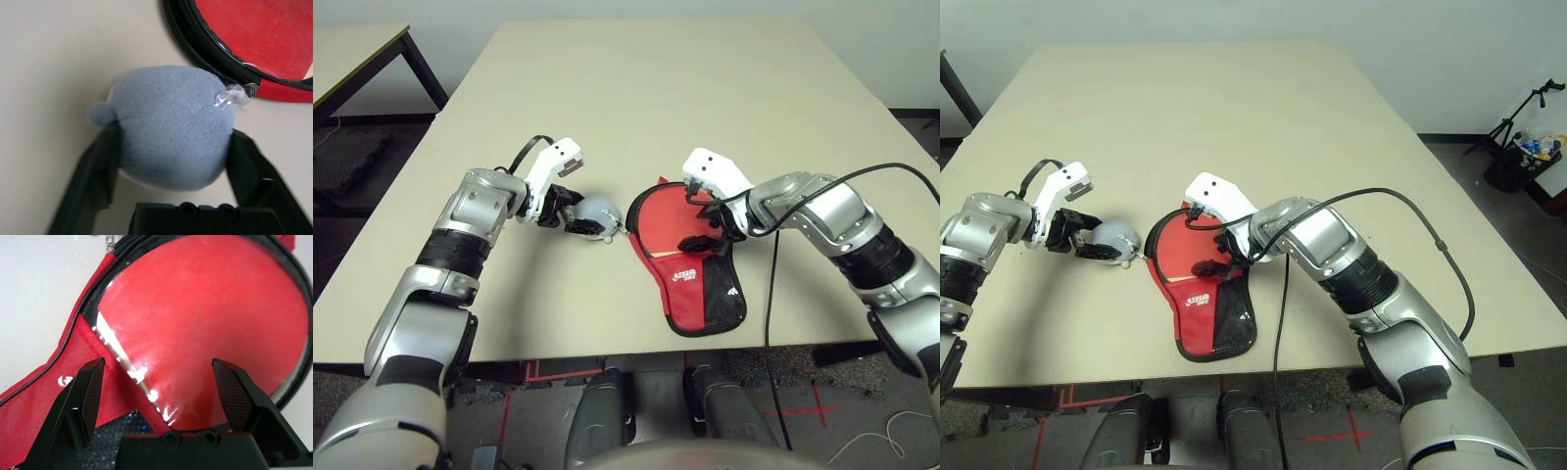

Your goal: Store the ping-pong paddle in its case and zip it.

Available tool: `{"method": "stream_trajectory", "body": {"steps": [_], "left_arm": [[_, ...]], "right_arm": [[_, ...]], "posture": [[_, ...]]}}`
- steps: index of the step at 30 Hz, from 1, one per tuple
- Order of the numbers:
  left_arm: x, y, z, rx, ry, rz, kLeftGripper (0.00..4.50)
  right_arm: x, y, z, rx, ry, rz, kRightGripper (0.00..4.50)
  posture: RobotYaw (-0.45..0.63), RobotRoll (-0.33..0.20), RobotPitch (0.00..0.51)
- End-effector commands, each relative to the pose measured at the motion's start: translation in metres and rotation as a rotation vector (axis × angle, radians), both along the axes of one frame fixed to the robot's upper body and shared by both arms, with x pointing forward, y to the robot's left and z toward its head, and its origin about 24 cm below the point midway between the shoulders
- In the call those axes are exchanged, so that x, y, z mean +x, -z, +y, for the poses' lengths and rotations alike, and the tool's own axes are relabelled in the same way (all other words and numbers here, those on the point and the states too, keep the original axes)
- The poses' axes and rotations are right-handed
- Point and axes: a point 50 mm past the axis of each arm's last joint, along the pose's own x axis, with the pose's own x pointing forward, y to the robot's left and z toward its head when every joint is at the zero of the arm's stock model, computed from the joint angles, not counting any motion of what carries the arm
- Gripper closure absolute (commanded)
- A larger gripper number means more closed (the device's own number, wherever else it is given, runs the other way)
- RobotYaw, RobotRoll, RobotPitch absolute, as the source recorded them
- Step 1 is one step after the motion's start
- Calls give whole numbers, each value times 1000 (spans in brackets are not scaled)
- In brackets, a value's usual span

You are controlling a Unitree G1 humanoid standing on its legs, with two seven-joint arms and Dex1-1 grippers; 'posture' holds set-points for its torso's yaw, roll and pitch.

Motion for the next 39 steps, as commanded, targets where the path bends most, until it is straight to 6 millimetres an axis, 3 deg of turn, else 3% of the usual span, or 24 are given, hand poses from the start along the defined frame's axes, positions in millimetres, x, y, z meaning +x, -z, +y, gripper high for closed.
{"method": "stream_trajectory", "body": {"steps": [1, 8, 11, 21, 26, 33, 39], "left_arm": [[1, 5, 0, -13, -15, 33, 1823], [13, -8, -1, -64, -96, -34, 3838], [21, -10, -4, -78, -143, -71, 4287], [54, -16, -21, -37, -313, -204, 4293], [70, -28, -42, -29, -404, -350, 4294], [79, -31, -93, -18, -381, -530, 4295], [76, -30, -143, -40, -282, -616, 4295]], "right_arm": [[-4, 8, 4, -21, -52, -13, 0], [-7, 25, 5, -44, -81, -1, 0], [-7, 33, 4, -58, -80, 15, 0], [-5, 44, 6, -79, -103, 61, 0], [-7, 49, 10, -83, -123, 73, 0], [-8, 53, 9, -93, -140, 82, 0], [-12, 50, 15, -73, -154, 86, 0]], "posture": [[-90, 0, 103], [-86, 0, 112], [-87, 0, 116], [-81, 0, 136], [-80, 0, 150], [-87, 0, 174], [-126, 0, 184]]}}
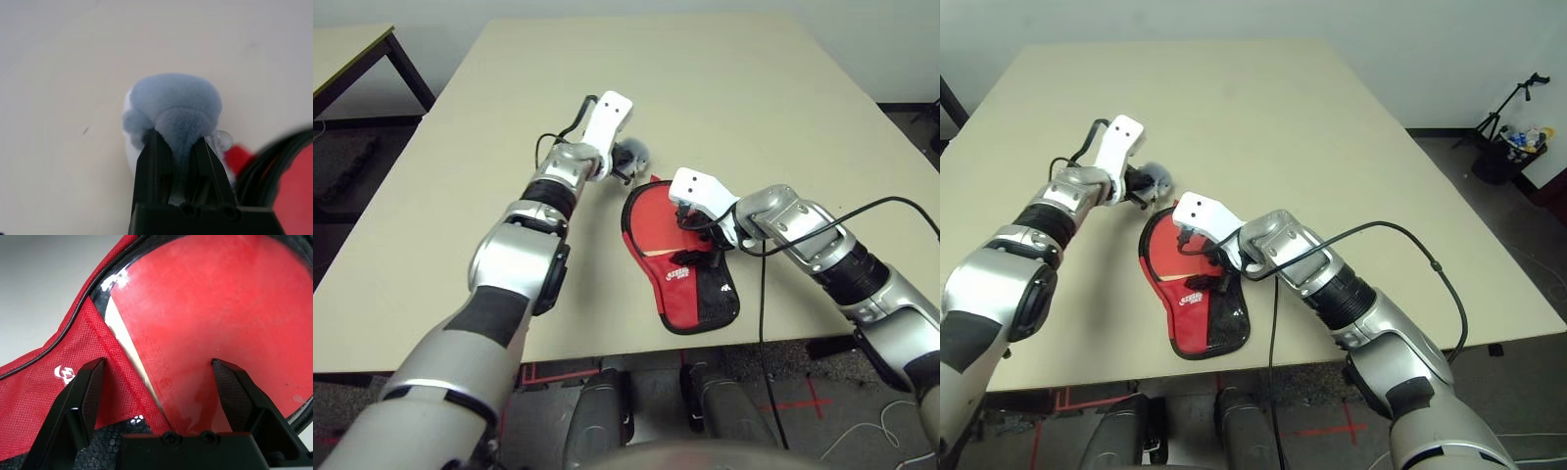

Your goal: Store the ping-pong paddle in its case and zip it.

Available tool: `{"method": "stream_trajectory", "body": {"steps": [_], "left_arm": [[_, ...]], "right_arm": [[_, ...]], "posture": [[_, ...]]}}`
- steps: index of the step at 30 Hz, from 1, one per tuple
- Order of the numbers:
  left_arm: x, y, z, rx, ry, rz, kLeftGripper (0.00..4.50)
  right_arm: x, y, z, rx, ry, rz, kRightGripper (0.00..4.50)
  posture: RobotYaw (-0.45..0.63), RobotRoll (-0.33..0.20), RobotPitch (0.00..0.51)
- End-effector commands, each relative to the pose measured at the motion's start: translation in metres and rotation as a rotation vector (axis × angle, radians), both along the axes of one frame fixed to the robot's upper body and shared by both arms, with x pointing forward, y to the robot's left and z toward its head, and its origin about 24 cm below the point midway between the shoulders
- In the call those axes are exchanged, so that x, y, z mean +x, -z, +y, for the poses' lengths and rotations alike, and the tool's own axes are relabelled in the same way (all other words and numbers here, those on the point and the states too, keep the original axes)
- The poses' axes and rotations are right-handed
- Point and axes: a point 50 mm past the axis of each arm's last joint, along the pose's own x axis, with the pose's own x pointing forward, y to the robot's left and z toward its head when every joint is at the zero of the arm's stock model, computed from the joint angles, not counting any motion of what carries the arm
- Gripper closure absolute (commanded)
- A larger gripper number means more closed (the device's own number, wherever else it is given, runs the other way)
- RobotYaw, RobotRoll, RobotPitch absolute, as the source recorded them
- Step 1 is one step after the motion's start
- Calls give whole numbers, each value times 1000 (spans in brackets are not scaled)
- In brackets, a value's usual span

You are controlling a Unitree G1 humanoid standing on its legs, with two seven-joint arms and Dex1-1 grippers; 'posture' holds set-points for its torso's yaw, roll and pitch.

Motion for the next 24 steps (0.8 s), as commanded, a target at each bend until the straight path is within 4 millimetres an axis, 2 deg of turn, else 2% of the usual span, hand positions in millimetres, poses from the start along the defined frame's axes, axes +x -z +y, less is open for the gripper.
{"method": "stream_trajectory", "body": {"steps": [1, 4, 12, 18, 23, 24], "left_arm": [[-1, -16, -32, -5, 78, -100, 4295], [-8, -11, -60, -17, 153, -90, 4295], [-25, -2, -103, -20, 362, -57, 4307], [-33, 11, -104, -3, 485, 24, 4320], [-30, 17, -89, 7, 463, 54, 4320], [-28, 15, -87, -5, 452, 52, 3970]], "right_arm": [[-12, 32, 1, -58, 11, 140, 0], [-11, 30, 1, -51, 24, 135, 0], [-10, 27, -3, -39, 56, 126, 0], [-7, 26, -3, -26, 75, 116, 0], [-3, 25, -2, -18, 82, 109, 0], [-3, 25, -2, -17, 84, 106, 0]], "posture": [[-135, 0, 185], [-150, 0, 186], [-167, 0, 185], [-158, 0, 179], [-145, 0, 168], [-143, 0, 167]]}}
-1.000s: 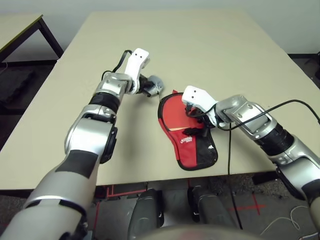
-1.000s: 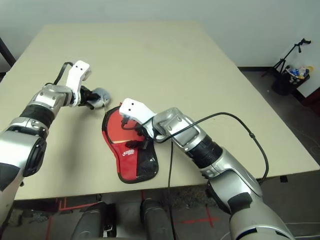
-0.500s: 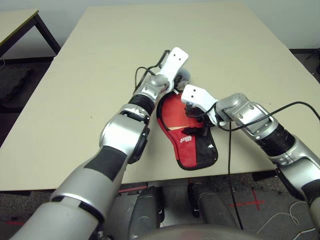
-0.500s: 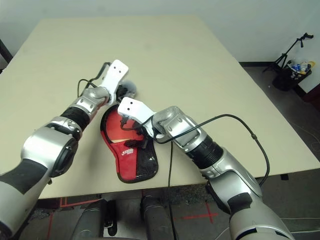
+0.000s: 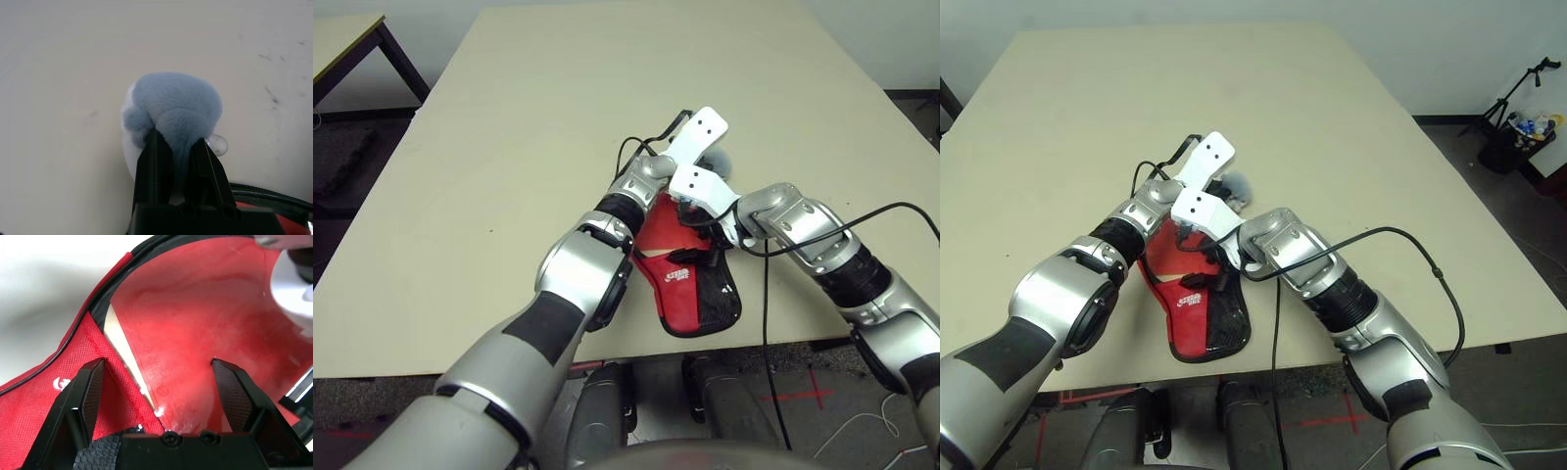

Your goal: Store the ping-pong paddle in its case and zip it.

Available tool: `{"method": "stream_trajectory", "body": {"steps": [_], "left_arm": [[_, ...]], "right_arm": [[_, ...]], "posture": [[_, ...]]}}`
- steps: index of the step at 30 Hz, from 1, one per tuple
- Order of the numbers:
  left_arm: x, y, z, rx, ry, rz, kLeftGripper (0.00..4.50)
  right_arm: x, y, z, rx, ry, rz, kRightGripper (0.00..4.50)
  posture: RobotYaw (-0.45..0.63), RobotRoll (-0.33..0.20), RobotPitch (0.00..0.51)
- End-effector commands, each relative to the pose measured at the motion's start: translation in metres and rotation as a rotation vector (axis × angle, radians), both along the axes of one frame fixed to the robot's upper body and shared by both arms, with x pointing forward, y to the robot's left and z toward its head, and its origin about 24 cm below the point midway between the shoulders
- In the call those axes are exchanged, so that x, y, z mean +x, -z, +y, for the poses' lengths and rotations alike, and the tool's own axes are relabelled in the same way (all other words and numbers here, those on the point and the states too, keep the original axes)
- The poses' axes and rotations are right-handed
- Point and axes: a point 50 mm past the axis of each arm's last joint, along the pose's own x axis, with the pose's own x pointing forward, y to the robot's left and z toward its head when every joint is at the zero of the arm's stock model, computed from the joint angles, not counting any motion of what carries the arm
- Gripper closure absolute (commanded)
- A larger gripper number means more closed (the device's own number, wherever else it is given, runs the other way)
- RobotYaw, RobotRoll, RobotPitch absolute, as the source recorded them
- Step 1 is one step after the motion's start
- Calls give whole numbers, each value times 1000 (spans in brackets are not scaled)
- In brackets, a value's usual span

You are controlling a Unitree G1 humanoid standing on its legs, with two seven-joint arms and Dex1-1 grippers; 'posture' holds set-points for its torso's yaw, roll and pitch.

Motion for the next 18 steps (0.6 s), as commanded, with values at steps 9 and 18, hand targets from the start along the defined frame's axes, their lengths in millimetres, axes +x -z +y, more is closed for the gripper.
{"method": "stream_trajectory", "body": {"steps": [9, 18], "left_arm": [[10, -27, 19, -103, -18, -32, 975], [18, -67, 44, -268, -23, -53, 23]], "right_arm": [[4, 27, -7, -49, 74, 88, 0], [7, 25, -16, -35, 119, 88, 0]], "posture": [[-124, 0, 151], [-116, 0, 135]]}}
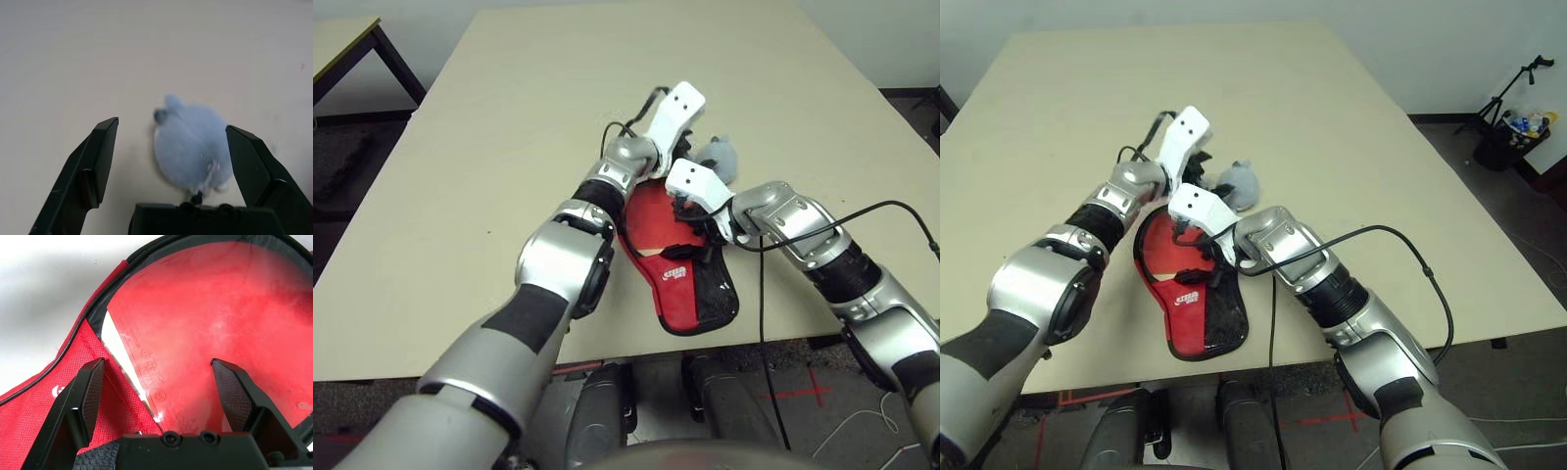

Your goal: Store the ping-pong paddle in its case and zip it.

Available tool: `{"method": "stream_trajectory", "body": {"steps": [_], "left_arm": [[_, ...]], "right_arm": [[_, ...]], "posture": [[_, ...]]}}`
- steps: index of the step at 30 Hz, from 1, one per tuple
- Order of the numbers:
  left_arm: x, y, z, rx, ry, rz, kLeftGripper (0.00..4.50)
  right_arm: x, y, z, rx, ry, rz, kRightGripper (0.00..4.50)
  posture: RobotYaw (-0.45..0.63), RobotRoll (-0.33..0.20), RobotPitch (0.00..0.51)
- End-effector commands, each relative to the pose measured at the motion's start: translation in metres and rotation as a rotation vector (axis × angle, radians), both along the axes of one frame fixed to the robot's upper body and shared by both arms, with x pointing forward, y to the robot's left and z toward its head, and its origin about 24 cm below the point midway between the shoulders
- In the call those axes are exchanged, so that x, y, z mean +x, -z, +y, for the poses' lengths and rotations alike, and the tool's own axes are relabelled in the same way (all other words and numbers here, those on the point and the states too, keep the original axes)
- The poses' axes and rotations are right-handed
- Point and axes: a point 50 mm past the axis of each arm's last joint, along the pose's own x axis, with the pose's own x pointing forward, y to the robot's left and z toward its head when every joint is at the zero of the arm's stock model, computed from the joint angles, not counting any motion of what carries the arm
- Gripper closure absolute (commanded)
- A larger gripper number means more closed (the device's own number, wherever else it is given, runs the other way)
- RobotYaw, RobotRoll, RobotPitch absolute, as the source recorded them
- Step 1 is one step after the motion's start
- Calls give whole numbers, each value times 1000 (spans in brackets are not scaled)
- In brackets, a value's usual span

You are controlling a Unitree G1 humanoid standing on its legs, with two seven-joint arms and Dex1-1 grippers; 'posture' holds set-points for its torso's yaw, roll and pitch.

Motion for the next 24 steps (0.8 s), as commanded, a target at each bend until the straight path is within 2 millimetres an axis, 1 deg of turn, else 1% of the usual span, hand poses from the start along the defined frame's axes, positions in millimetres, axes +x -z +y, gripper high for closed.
{"method": "stream_trajectory", "body": {"steps": [1, 5, 7, 9, 14, 19, 21, 24], "left_arm": [[2, -12, 10, -39, 8, -2, 23], [3, -17, 27, -31, 12, -1, 23], [3, -15, 35, -18, 20, 12, 23], [1, -10, 43, 8, 44, 34, 23], [-7, 6, 59, 71, 122, 95, 23], [-15, 18, 66, 103, 186, 164, 23], [-18, 26, 66, 127, 198, 184, 23], [-21, 32, 62, 140, 220, 205, 23]], "right_arm": [[1, 24, -15, -65, 96, 82, 0], [2, 17, -22, -49, 126, 75, 0], [5, 7, -29, -40, 150, 58, 0], [9, -9, -39, -33, 179, 24, 0], [30, -63, -68, -16, 330, -126, 0], [53, -106, -81, 50, 453, -273, 0], [68, -115, -85, 87, 547, -319, 0], [83, -115, -85, 110, 636, -347, 0]], "posture": [[-115, 0, 133], [-111, 0, 127], [-105, 0, 121], [-101, 0, 118], [-100, 0, 111], [-99, 0, 104], [-98, 0, 100], [-95, 0, 94]]}}
